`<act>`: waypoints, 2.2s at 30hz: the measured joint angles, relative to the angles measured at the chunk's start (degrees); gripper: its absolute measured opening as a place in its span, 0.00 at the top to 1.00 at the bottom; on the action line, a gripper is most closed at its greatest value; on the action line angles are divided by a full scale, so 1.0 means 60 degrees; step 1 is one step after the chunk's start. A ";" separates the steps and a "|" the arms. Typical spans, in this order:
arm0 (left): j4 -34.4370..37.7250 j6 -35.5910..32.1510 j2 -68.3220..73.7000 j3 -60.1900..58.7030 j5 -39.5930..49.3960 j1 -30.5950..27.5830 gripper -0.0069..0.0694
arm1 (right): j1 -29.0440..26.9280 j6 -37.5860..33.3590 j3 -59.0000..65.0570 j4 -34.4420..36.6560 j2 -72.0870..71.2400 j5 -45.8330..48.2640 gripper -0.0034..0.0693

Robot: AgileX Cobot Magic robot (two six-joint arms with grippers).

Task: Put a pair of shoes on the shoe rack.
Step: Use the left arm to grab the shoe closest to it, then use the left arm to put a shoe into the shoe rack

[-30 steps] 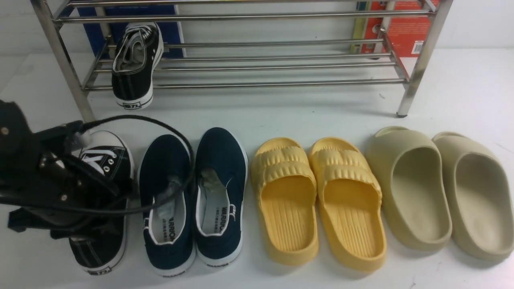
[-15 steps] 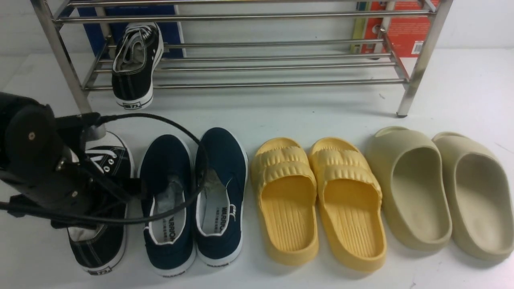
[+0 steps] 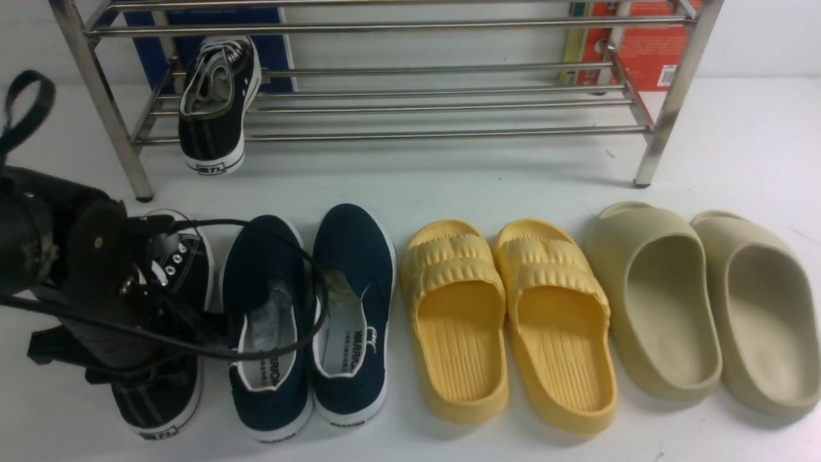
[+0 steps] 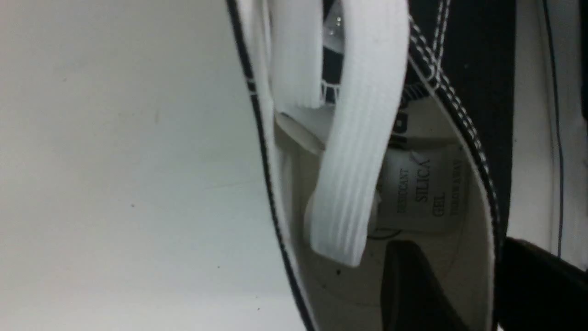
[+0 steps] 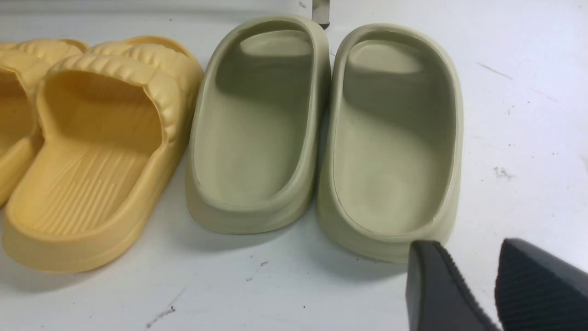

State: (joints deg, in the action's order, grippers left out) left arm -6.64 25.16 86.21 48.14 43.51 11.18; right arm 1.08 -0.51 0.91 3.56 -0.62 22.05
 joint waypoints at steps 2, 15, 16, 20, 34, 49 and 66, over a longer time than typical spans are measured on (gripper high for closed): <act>0.0102 0.0000 0.0137 0.0000 -0.0055 0.0000 0.56 | 0.0000 0.0000 0.0000 0.0000 0.0000 0.0000 0.62; 0.0534 -0.0008 0.0160 -0.0011 0.0074 0.0000 0.93 | 0.0000 0.0000 0.0000 0.0000 0.0000 0.0000 0.62; 0.0535 -0.0008 0.0065 -0.0019 0.0268 0.0000 0.93 | 0.0000 0.0000 0.0000 0.0000 0.0000 0.0000 0.62; 0.0667 -0.0102 -0.0703 -0.0072 0.1062 0.0000 0.93 | 0.0000 0.0000 0.0000 0.0000 0.0000 0.0000 0.62; 0.2299 -0.1768 -0.3038 0.2177 0.4126 0.0000 0.93 | 0.0000 0.0000 0.0000 0.0000 0.0000 0.0000 0.62; 0.1634 -0.3083 0.0553 0.6013 0.4178 0.2141 0.93 | 0.0000 0.0000 0.0000 0.0000 0.0000 0.0000 0.62; 0.1107 -0.3464 0.4265 0.9993 0.3812 0.1456 0.93 | 0.0000 0.0000 0.0000 0.0000 0.0000 0.0000 0.62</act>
State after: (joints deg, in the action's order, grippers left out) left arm 0.00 4.38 111.81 108.10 66.38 19.91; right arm 1.08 -0.51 0.91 3.56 -0.62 22.05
